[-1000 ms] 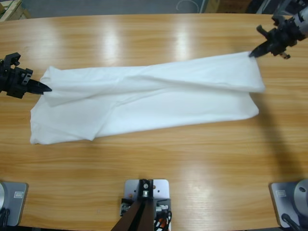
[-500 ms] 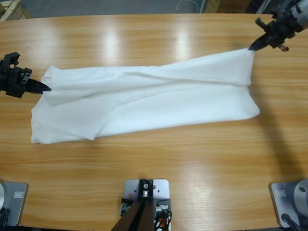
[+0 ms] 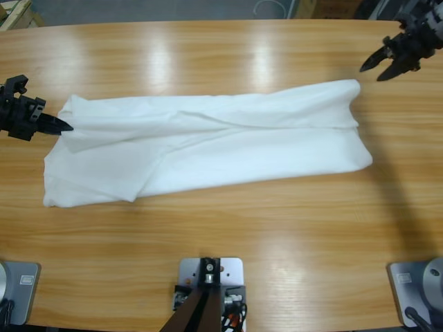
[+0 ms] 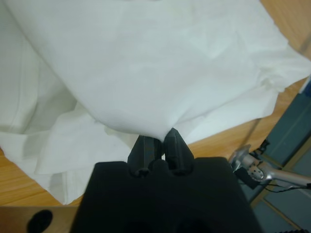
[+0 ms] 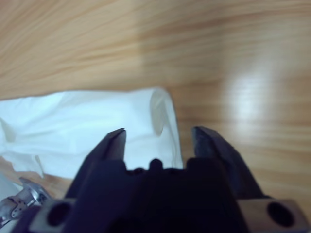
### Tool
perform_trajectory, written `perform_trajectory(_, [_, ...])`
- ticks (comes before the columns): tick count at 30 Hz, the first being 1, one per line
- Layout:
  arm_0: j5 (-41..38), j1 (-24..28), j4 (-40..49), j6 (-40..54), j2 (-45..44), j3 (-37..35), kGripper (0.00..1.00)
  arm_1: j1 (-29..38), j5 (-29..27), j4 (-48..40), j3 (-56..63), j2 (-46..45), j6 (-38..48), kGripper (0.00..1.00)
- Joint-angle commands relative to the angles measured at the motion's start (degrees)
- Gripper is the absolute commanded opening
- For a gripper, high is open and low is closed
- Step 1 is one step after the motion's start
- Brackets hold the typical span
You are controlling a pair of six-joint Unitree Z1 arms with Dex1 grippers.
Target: Fold clothes
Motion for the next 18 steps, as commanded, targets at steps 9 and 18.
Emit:
perform_trajectory(9, [0.60,-0.39,0.95,0.94,1.57,-0.54,0.000,5.69,3.89,-13.47,24.90,-11.39,9.11,0.854])
perform_trajectory(18, [0.58,-0.46,1.04,0.94,1.48,-0.54,0.000,5.69,4.77,-19.08,28.73,-6.81,8.98,0.853])
